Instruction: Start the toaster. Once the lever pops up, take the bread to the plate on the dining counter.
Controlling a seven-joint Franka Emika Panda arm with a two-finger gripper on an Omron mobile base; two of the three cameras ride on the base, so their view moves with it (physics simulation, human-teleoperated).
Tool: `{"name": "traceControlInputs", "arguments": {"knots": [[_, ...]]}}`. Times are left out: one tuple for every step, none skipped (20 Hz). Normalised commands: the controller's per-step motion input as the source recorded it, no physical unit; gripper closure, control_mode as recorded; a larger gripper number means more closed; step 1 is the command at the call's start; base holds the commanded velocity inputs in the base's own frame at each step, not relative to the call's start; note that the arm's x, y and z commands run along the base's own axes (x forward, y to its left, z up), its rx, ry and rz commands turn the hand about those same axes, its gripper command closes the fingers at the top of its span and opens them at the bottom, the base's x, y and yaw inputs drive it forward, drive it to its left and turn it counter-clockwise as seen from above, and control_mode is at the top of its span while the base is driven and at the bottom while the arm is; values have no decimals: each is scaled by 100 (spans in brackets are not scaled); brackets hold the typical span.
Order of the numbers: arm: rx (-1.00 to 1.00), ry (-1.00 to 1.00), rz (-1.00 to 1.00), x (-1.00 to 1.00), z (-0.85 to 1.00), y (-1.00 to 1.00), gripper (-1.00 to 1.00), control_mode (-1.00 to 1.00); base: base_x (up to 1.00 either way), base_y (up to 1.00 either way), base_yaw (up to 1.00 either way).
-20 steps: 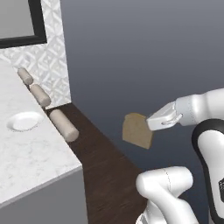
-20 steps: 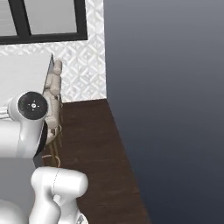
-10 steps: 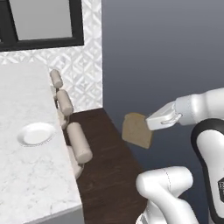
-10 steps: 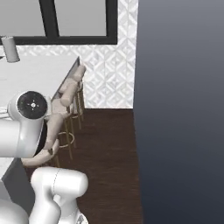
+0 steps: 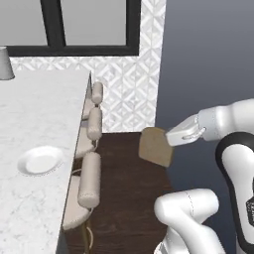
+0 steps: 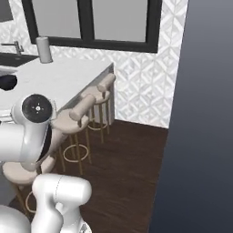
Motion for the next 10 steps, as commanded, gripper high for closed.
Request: {"name": "traceControlInputs", "arguments": {"knots": [[0, 0, 0, 0, 0, 0, 100, 100, 8, -38, 65], [0, 0, 0, 0, 0, 0, 100, 100, 16, -36, 66], [0, 0, 0, 0, 0, 0, 100, 100, 28, -44, 67], [0, 0, 0, 0, 0, 0, 100, 100, 27, -45, 69], [0, 0, 0, 0, 0, 0, 100, 100, 31, -44, 71], [0, 0, 0, 0, 0, 0, 100, 100, 26, -46, 75], [0, 0, 0, 0, 0, 0, 100, 100, 25, -46, 77], [0, 0, 0, 0, 0, 0, 100, 100, 24, -47, 77], [0, 0, 0, 0, 0, 0, 100, 100, 24, -50, 75], [0, 0, 0, 0, 0, 0, 100, 100, 26, -56, 71]]}}
